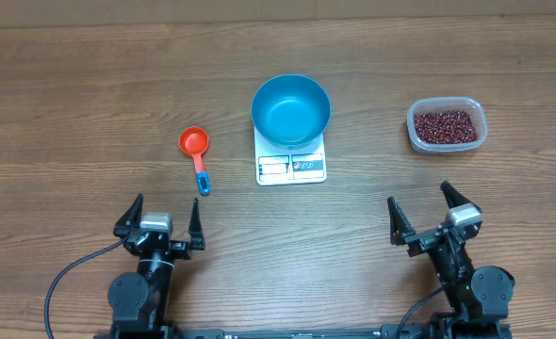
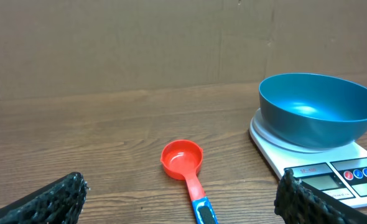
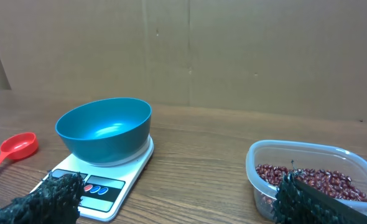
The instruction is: Scoop item into bowl and weigh 150g on scale
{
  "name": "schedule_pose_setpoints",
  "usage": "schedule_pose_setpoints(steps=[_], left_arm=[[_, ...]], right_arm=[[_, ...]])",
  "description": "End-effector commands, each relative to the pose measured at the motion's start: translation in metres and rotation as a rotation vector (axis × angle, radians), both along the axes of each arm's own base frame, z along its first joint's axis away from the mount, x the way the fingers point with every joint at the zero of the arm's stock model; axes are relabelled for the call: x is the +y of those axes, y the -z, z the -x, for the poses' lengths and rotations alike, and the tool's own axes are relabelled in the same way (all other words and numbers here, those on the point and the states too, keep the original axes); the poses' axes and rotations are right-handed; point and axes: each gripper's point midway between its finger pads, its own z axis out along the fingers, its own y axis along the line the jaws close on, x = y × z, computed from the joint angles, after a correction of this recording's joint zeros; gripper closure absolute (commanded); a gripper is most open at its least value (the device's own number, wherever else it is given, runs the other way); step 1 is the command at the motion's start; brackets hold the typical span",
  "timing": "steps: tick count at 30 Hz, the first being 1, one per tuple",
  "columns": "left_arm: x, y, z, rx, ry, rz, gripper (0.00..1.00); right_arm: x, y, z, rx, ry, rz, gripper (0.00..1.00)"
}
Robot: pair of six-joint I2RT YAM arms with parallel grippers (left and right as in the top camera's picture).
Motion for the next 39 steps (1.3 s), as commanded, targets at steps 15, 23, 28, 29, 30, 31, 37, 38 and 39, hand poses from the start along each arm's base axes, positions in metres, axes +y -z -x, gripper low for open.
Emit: schedule_pose_setpoints(steps=[15, 23, 28, 29, 30, 31, 37, 38, 39], left_arm=[[0.009, -0.025, 0.012, 0.036, -0.049, -0.002, 0.0], [0.016, -0.06, 0.023, 0.005, -0.091, -0.006, 0.0], [0.017, -0.08, 0.023, 0.005, -0.098, -0.003, 0.0], [0.017, -0.083, 0.023, 0.015, -0.099, -0.003, 0.0], [0.017, -0.086, 0.022, 0.028, -0.098, -0.003, 0.0], [0.017, -0.089, 0.021, 0.046, -0.098, -0.004, 0.0], [0.017, -0.117, 0.005, 0.179, -0.098, -0.011, 0.0], [0.017, -0.122, 0.0, 0.207, -0.098, -0.012, 0.0], [0.017, -0.127, -0.003, 0.233, -0.097, -0.013, 0.0]], right_arm=[[0.002, 0.002, 0.001, -0.005, -0.011, 0.002, 0.0], [0.002, 0.002, 0.001, -0.005, -0.011, 0.002, 0.0], [0.002, 0.002, 0.001, -0.005, -0.011, 0.002, 0.0], [0.002, 0.002, 0.001, -0.005, -0.011, 0.002, 0.0], [0.002, 0.002, 0.001, -0.005, -0.011, 0.002, 0.0], [0.002, 0.002, 0.001, -0.005, -0.011, 0.002, 0.0], [0.002, 0.002, 0.001, -0.005, -0.011, 0.002, 0.0], [0.002, 0.002, 0.001, -0.005, -0.011, 0.002, 0.0], [0.002, 0.002, 0.001, -0.005, -0.011, 0.002, 0.0]])
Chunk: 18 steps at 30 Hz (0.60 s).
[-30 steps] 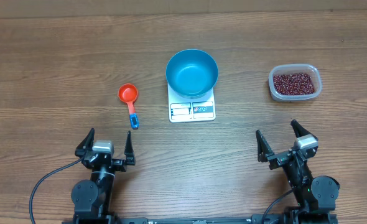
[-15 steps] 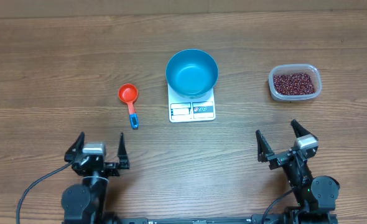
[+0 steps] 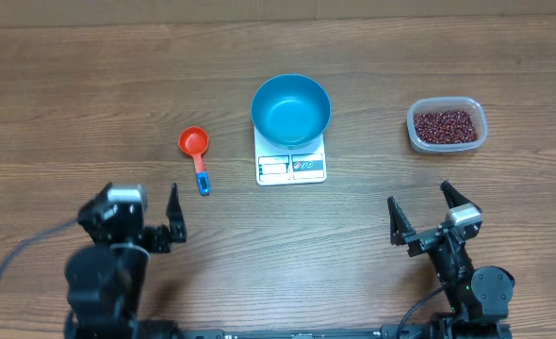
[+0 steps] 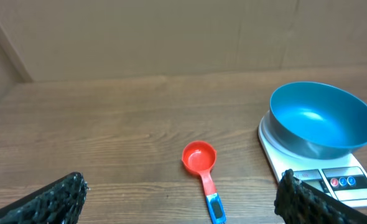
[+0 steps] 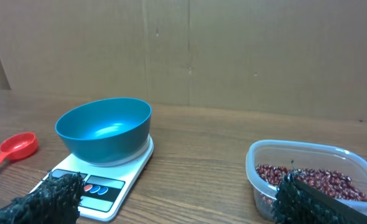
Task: Scoop item into bowl and weigh 150g on scale
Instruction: 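Move the left gripper forward over the red scoop's cup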
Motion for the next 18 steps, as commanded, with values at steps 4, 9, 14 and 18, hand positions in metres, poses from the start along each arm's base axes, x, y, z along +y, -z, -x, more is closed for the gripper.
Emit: schedule_pose_setpoints(steps=[4, 9, 14, 18], left_arm=[[0.003, -0.042, -0.028, 0.145, -0.015, -0.001, 0.0], [0.003, -0.051, -0.052, 0.322, -0.029, 0.029, 0.0], [0.002, -0.05, -0.079, 0.486, -0.027, 0.029, 0.0], [-0.002, -0.04, -0.104, 0.604, -0.013, 0.044, 0.0]], right_arm=[[0.002, 0.002, 0.0, -0.005, -0.01, 0.001, 0.0], [0.002, 0.002, 0.0, -0.005, -0.01, 0.001, 0.0], [0.002, 0.002, 0.0, -0.005, -0.01, 0.001, 0.0], [0.002, 0.002, 0.0, -0.005, -0.01, 0.001, 0.0]])
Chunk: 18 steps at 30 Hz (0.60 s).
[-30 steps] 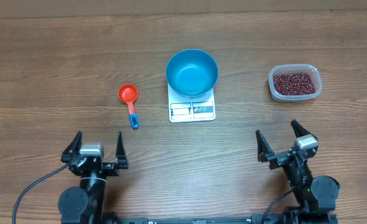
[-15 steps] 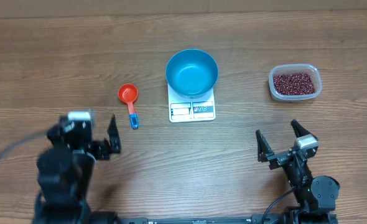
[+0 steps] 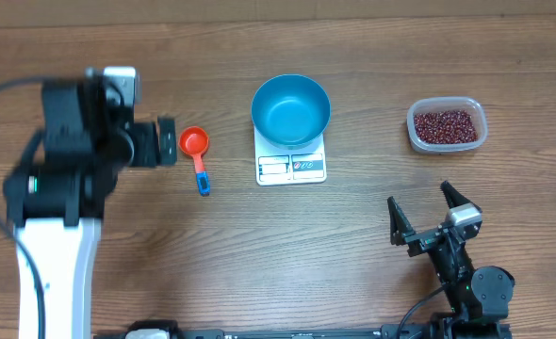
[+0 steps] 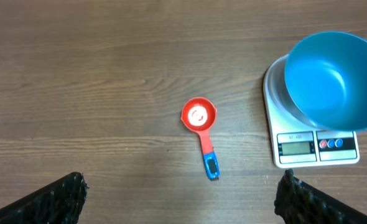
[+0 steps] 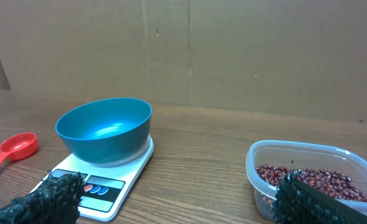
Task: Scoop item into bowl and weigh 150g on scale
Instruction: 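Move the left gripper forward over the red scoop's cup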
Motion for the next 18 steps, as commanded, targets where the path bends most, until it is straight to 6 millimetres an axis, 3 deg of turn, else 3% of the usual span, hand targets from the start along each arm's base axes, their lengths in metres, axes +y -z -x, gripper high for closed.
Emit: schedule_pose_setpoints(steps=[1, 11, 18], left_arm=[[-0.002, 0.004, -0.021, 0.06, -0.002, 0.029, 0.0], [-0.003, 0.088, -0.063, 0.297, -0.007, 0.031, 0.0], [-0.003, 0.15, -0.076, 0.451, -0.009, 0.03, 0.0]], right_arm=[[0.002, 0.002, 0.0, -0.005, -0.01, 0.001, 0.0], [0.002, 0.002, 0.0, -0.005, -0.01, 0.001, 0.0], [0.002, 0.002, 0.0, -0.005, -0.01, 0.001, 0.0]])
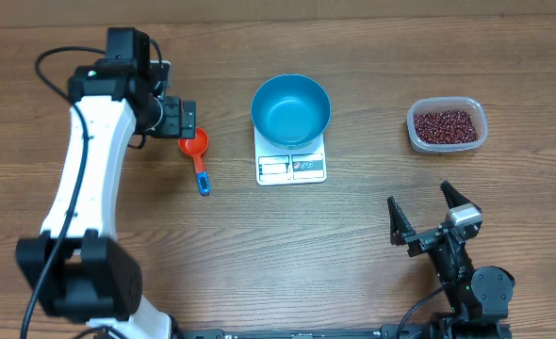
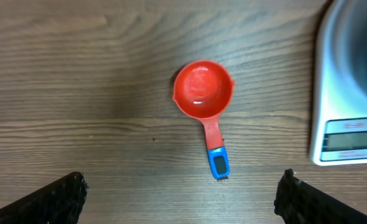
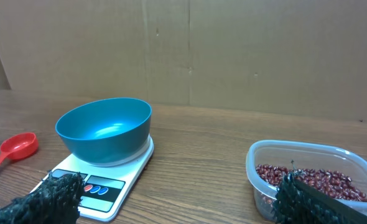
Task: Scoop item into bowl and weigh 150g on scale
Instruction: 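Move the left gripper forward over the red scoop's cup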
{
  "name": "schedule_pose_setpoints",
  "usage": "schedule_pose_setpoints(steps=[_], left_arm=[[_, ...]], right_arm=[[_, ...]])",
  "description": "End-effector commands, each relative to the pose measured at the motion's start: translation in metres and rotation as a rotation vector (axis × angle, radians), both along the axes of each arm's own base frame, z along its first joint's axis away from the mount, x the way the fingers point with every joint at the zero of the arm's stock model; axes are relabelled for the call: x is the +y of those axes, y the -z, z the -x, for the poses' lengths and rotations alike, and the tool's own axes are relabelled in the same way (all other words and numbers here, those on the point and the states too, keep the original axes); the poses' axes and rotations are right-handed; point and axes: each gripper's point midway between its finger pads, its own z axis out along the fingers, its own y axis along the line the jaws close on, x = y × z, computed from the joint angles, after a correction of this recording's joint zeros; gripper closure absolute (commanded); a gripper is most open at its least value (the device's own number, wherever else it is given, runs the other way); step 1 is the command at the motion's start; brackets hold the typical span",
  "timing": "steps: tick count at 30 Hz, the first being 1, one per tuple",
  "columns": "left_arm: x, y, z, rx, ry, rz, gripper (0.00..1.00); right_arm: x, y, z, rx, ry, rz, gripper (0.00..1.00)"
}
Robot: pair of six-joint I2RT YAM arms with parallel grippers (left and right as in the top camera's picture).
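A red scoop (image 1: 196, 151) with a blue handle tip lies on the table left of the white scale (image 1: 291, 167), which carries an empty blue bowl (image 1: 290, 108). My left gripper (image 1: 172, 121) hangs open over the scoop. In the left wrist view the scoop (image 2: 203, 93) lies cup up just ahead of the open left gripper (image 2: 182, 200), and nothing is between the fingers. A clear tub of red beans (image 1: 446, 125) stands at the right. My right gripper (image 1: 433, 218) rests open near the front edge, facing the bowl (image 3: 104, 129) and the beans (image 3: 308, 180).
The left arm's white links (image 1: 85, 179) reach from the front left across the table's left side. The scale's edge (image 2: 345, 140) shows to the right of the scoop. A brown cardboard wall (image 3: 190, 50) backs the table.
My left gripper has moved right and down toward the scoop, which now fills more of the left wrist view. The right arm, bowl, scale and beans have not moved.
Both grippers first rested open at the front edge. The left arm then stood raised at the front left, later high over the table left of the scoop looking straight down, and now it is open close above the scoop. The right gripper stayed put throughout.
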Motion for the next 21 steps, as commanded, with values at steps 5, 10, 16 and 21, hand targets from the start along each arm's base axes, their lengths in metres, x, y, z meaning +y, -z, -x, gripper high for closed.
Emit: schedule_pose_setpoints(steps=[5, 10, 16, 21], left_arm=[[0.001, 0.046, -0.012, 0.1, -0.018, 0.008, 0.0], [0.005, 0.072, -0.017, 0.144, -0.023, -0.012, 0.0], [0.012, 0.085, -0.026, 0.141, -0.033, -0.05, 0.0], [0.014, 0.084, -0.037, 0.095, -0.036, -0.055, 0.0]], right_arm=[[0.002, 0.002, 0.0, -0.005, -0.011, 0.001, 0.0], [0.002, 0.002, 0.0, -0.005, -0.011, 0.001, 0.0], [0.002, 0.002, 0.0, -0.005, -0.011, 0.001, 0.0], [0.002, 0.002, 0.0, -0.005, -0.011, 0.001, 0.0]])
